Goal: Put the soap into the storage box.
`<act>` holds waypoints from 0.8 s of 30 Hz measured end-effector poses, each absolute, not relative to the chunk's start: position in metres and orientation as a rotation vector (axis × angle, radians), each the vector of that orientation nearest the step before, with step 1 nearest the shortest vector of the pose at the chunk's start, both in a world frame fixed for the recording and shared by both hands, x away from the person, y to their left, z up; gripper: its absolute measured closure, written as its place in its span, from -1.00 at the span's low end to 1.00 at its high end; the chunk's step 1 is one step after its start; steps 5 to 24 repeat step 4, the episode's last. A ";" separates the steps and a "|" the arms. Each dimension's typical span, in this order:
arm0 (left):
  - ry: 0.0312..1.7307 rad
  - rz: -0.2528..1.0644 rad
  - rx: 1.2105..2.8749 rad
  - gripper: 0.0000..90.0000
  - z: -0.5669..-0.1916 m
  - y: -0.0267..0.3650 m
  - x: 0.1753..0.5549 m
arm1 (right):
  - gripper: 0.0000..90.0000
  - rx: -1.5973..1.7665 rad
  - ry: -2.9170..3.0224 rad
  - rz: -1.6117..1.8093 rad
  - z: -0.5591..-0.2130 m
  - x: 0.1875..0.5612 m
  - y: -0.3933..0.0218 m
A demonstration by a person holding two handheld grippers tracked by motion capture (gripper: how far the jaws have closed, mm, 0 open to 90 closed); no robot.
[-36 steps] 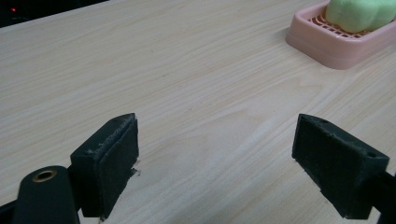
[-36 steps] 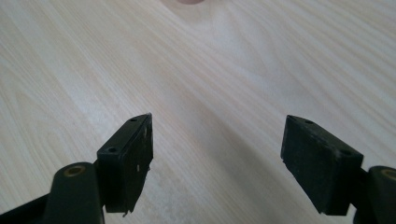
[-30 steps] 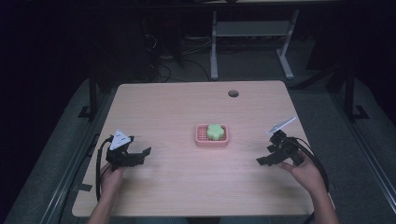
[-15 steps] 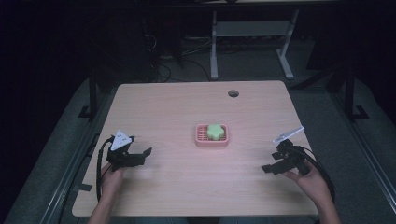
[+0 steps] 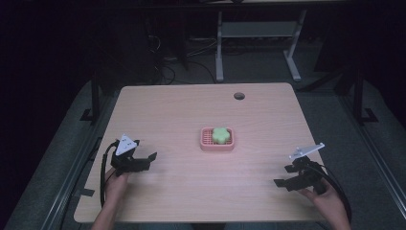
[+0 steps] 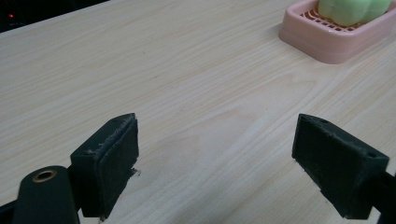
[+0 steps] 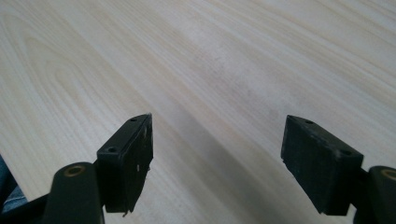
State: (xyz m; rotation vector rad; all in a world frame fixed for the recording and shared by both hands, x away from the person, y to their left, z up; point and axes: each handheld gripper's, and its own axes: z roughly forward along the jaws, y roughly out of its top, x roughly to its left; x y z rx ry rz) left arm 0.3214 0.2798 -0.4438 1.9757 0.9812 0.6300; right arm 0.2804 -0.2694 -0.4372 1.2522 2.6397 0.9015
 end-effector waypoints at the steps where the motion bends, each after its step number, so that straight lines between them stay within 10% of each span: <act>1: 0.980 0.631 1.975 -0.68 -0.444 0.279 0.321 | -0.45 1.250 2.637 0.909 -0.438 0.278 -0.270; 24: 0.980 0.632 1.978 -0.68 -0.444 0.279 0.321 | -0.48 1.236 2.596 0.943 -0.441 0.266 -0.269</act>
